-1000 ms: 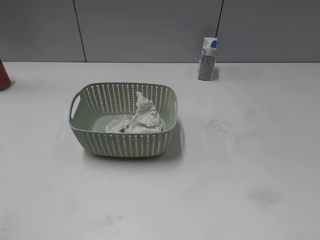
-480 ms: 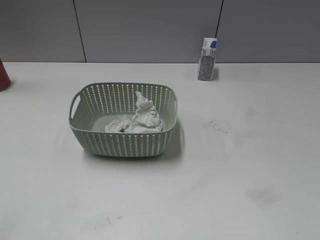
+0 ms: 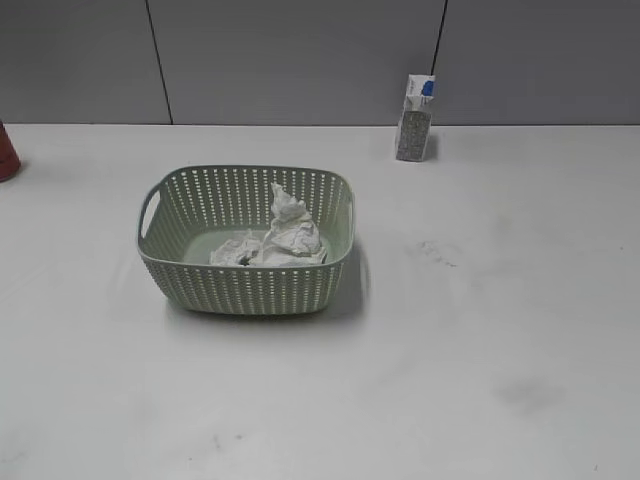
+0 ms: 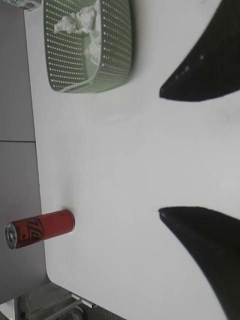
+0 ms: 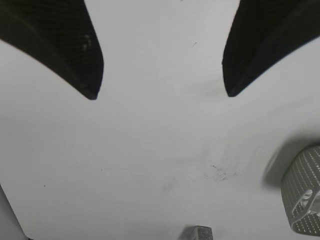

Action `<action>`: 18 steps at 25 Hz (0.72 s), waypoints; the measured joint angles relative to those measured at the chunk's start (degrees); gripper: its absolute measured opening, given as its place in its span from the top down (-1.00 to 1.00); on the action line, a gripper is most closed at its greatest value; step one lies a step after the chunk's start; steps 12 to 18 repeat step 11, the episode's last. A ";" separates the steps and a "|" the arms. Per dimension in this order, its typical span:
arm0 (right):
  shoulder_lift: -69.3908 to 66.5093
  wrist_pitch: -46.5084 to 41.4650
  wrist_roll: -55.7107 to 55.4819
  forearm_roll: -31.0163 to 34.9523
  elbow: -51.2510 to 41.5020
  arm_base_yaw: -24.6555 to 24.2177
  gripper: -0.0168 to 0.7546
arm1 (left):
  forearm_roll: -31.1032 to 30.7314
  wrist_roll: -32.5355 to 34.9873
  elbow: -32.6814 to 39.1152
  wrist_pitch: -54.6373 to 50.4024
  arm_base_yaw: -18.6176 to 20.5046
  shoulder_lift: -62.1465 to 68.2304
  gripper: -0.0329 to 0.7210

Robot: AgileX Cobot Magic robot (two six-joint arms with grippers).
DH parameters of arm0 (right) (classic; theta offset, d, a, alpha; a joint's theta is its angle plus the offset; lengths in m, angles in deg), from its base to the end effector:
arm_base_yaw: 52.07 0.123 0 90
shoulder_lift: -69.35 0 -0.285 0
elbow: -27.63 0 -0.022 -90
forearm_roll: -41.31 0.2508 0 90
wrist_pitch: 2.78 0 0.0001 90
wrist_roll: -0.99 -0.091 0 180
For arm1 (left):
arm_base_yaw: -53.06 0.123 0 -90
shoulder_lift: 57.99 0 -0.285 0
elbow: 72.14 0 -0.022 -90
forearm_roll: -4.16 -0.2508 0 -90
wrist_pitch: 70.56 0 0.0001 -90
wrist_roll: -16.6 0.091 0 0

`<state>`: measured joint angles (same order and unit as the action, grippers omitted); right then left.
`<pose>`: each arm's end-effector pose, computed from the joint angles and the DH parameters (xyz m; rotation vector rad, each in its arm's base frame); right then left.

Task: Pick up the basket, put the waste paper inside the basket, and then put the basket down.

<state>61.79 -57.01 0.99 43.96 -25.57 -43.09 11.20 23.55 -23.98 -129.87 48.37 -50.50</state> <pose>0.0073 0.0046 0.2637 -0.1542 2.0036 0.1551 -0.0066 -0.0091 0.2818 0.2077 1.9918 -0.1208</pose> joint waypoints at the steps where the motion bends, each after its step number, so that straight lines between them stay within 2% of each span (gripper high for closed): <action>1: 0.00 0.00 0.00 0.00 0.00 0.00 -0.58 | 0.38 0.00 0.00 0.00 0.00 0.00 -0.56; 3: 0.00 0.00 0.00 0.00 0.00 0.00 -0.58 | 0.49 -0.18 0.00 0.00 0.00 0.00 -0.68; 6: 0.00 0.00 0.00 0.00 0.00 0.00 -0.58 | 0.73 -0.45 0.00 0.00 0.00 0.00 -0.71; 11: 0.00 0.00 0.00 0.00 0.00 0.00 -0.58 | 3.00 -0.59 0.17 0.05 0.00 0.00 -0.54; 18: 0.00 0.00 0.00 0.00 0.00 0.00 -0.58 | 3.00 -0.59 0.17 0.05 0.00 0.00 -0.54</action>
